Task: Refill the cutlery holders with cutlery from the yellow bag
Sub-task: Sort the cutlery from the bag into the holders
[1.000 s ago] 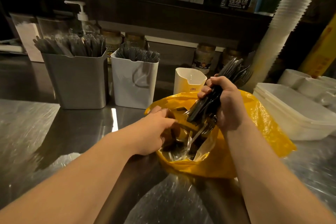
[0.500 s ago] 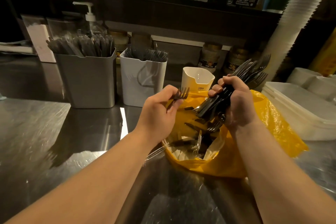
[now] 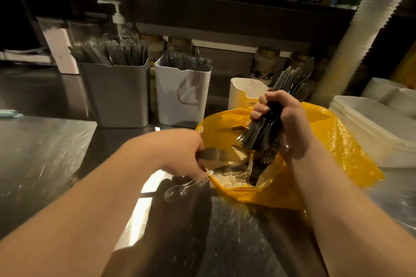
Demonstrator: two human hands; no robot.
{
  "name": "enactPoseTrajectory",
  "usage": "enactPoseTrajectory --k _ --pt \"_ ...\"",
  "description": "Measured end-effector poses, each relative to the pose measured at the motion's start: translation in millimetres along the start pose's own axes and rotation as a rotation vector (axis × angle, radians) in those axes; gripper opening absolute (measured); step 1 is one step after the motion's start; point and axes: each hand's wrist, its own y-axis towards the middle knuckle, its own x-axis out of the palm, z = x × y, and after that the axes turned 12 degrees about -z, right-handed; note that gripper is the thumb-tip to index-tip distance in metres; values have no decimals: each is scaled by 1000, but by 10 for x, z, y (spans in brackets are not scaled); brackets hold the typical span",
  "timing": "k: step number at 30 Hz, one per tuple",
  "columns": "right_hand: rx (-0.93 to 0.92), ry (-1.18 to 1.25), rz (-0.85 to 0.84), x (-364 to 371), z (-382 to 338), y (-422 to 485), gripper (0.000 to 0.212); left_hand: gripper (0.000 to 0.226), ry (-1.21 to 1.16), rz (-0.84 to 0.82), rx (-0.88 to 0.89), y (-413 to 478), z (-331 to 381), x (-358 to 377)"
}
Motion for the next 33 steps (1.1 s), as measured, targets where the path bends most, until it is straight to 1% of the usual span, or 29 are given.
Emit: enactPoseTrajectory --k 1,4,7,10,12,14,16,18,19,20,22,24,25,27,29,31,33 --pt "21 -9 -6 -17 11 -2 23 22 15 -25 -21 5 -9 50" --pt "55 -23 -7 -51 19 -5 25 24 33 -30 -30 -19 -6 111" --pt "19 57 -15 -68 -53 -4 24 20 66 -66 -27 -15 18 96" --pt "2 147 -35 -82 -113 3 22 11 -13 -53 -45 0 -11 21" --pt "16 189 -29 -105 -123 13 24 6 -118 37 -28 32 -40 -83" --pt "20 237 -13 -128 -123 15 28 6 -273 164 9 91 -24 -200" --pt "9 290 6 -164 -135 15 30 6 -392 318 75 187 85 -322" --pt "-11 335 14 -200 -144 24 23 6 -446 502 153 329 232 -452" --pt "-20 360 11 -234 -151 36 21 7 -404 597 172 422 320 -530" --pt "-26 386 3 -255 -157 45 18 7 -288 692 168 516 401 -612" --pt "-47 445 -17 -313 -170 51 14 4 103 830 137 728 563 -808" --pt "-77 504 -22 -360 -200 51 14 14 494 874 103 934 727 -1035" --pt "-93 523 -13 -368 -215 46 14 16 678 851 82 1020 787 -1148" --pt "-115 545 5 -386 -227 36 15 20 992 731 27 1204 872 -1321" --pt "-96 559 -6 -392 -211 44 14 23 1179 611 -3 1382 904 -1407" --pt "-60 553 -26 -376 -166 60 12 24 1212 540 -4 1519 916 -1425" --pt "-38 540 -40 -350 -127 73 10 21 1143 491 8 1615 925 -1383"
